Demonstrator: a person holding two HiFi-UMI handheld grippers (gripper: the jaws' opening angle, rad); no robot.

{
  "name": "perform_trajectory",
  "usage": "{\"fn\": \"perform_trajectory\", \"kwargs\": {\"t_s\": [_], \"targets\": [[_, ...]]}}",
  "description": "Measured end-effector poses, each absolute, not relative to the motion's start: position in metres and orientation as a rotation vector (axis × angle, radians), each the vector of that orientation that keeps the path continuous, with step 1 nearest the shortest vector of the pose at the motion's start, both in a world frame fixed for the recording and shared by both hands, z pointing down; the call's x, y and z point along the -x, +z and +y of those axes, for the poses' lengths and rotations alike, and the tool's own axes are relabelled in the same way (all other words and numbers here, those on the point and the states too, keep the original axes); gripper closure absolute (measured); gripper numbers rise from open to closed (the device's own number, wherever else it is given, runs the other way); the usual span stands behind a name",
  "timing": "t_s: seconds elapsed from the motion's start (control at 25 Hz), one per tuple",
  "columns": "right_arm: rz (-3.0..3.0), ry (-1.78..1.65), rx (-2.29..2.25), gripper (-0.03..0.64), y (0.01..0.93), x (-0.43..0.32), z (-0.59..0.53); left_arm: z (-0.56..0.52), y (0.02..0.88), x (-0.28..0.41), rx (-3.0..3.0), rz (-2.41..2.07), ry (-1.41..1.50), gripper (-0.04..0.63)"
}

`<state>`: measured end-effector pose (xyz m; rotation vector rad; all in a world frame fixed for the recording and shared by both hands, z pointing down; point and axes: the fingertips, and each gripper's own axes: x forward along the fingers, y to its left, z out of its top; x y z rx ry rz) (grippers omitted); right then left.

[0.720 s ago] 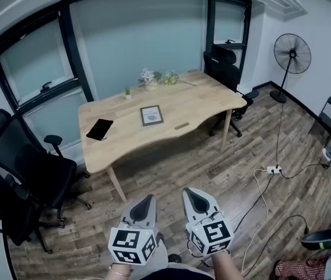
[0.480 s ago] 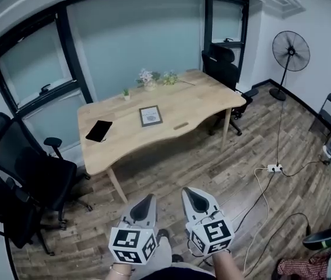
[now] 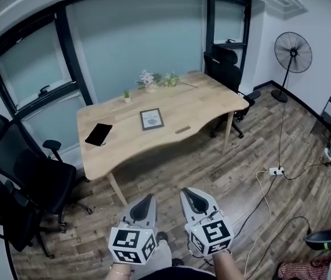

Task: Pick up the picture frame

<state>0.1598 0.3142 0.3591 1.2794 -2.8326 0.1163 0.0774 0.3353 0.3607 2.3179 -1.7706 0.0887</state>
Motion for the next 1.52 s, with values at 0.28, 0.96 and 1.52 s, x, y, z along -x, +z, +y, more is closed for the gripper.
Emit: {"fn": "perform_trajectory", "kwargs": {"t_s": [0.28,0.96,1.52], "targets": [[-2.823,0.148,-1.227,0.564,0.366,-0.145,0.287,0.306,0.363,-0.064,-2.324,-1.767,0.070,0.583],[-2.779,0.222,-1.193,0.510,0.385,-0.106,0.210,0.228,0.377,-0.031,-2.326,-1.643,0.085,0.474],[-2.732,0.250,-1.208,0.497,0.388,-0.072,0.149,0.171,0.378,0.001,-2.338,-1.564,0.094,0.456]]}}
